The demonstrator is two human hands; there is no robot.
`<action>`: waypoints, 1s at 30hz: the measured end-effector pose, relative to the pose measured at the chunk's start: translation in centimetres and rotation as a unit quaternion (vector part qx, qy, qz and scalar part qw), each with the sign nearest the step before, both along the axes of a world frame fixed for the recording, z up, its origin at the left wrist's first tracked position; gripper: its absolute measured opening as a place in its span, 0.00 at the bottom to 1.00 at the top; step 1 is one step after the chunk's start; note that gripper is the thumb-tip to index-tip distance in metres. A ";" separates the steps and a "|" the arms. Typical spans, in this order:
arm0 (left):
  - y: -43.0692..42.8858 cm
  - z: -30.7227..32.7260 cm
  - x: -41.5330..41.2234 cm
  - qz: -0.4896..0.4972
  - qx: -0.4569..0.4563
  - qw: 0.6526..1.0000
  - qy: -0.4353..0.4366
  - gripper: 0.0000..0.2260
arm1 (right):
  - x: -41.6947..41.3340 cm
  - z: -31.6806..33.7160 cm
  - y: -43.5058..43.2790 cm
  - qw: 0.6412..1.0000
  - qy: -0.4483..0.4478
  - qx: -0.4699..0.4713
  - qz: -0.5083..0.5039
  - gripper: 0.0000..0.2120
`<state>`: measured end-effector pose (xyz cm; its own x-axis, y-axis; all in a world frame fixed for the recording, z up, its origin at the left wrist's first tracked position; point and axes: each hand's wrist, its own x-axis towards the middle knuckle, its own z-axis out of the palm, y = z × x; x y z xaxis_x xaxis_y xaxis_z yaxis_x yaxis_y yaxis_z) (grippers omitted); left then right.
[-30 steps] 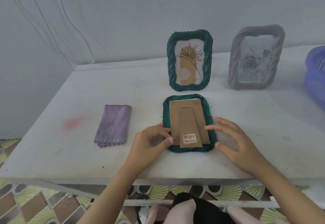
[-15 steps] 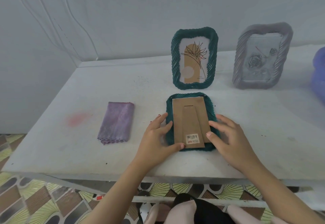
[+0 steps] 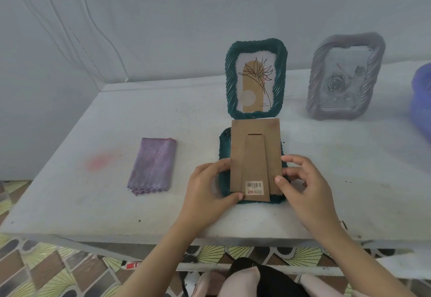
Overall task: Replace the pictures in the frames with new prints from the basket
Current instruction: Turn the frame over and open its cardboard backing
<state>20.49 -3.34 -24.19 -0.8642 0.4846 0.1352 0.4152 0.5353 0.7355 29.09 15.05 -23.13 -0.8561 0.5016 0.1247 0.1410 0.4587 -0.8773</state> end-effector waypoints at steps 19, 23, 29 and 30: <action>0.1 0.0 0.0 -0.003 -0.001 1.000 -0.008 0.33 | -0.5 -0.5 -0.2 1.000 0.016 0.018 -0.003 0.16; 0.0 0.3 0.1 -0.015 -0.003 1.000 -0.006 0.33 | -0.7 -0.4 -0.1 1.000 0.022 -0.013 0.001 0.15; -0.1 0.5 0.1 -0.030 0.012 0.999 -0.036 0.36 | -0.9 -0.2 0.2 0.998 0.018 -0.057 0.020 0.12; -0.1 0.4 0.2 -0.031 0.014 0.999 -0.033 0.36 | -1.0 -0.2 0.2 0.998 0.020 -0.063 0.025 0.13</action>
<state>20.64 -3.47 -23.78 -0.8397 0.5349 0.0937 0.3975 0.4878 0.7772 28.14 15.27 -23.29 -0.8756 0.4729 0.0981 0.0849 0.3507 -0.9326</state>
